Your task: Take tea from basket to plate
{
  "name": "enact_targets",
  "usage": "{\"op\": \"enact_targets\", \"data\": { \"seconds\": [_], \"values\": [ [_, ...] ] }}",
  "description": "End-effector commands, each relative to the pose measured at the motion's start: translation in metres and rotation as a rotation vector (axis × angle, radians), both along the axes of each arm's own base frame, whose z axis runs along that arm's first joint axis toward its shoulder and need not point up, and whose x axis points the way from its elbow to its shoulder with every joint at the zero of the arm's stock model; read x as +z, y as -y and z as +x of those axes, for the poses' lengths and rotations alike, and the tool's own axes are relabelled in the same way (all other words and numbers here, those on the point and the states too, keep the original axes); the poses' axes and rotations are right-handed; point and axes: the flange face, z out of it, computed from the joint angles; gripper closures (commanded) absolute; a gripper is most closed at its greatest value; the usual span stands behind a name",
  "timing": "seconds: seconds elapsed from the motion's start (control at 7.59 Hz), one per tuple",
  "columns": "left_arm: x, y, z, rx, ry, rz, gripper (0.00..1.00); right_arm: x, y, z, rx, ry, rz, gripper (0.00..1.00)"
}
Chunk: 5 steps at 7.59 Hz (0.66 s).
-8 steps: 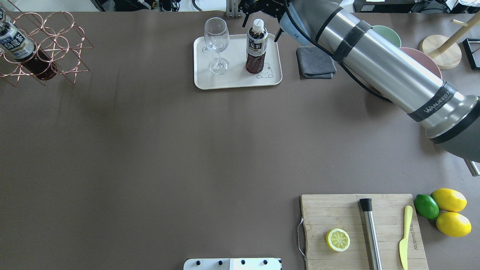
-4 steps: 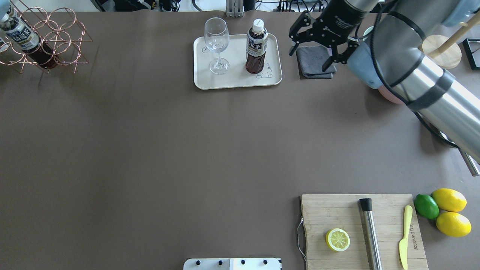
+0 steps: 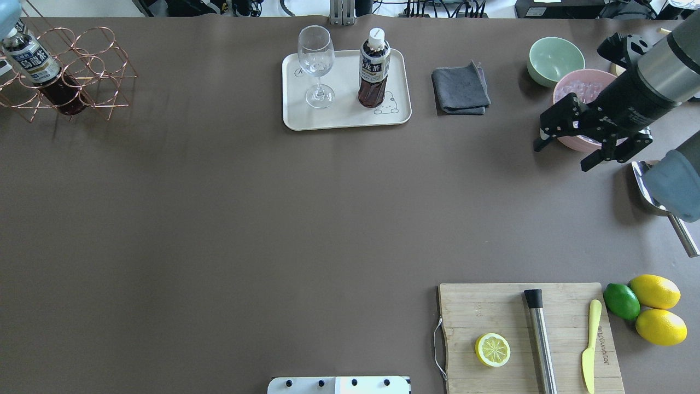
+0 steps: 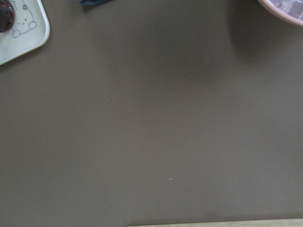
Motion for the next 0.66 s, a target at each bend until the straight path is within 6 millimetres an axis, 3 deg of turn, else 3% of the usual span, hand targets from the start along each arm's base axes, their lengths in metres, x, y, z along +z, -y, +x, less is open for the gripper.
{"op": "enact_targets", "data": {
  "seconds": [0.0,0.4,0.53],
  "values": [
    [0.004,0.002,0.011,0.013,-0.002,0.004,1.00,0.087,-0.027,0.045,-0.094,-0.033,0.109,0.00],
    [0.015,0.009,0.014,0.015,-0.001,0.027,1.00,0.195,-0.048,0.124,-0.192,-0.084,0.246,0.00],
    [0.019,0.009,0.014,0.014,0.000,0.022,1.00,0.237,-0.051,0.164,-0.233,-0.152,0.304,0.00]
  ]
}}
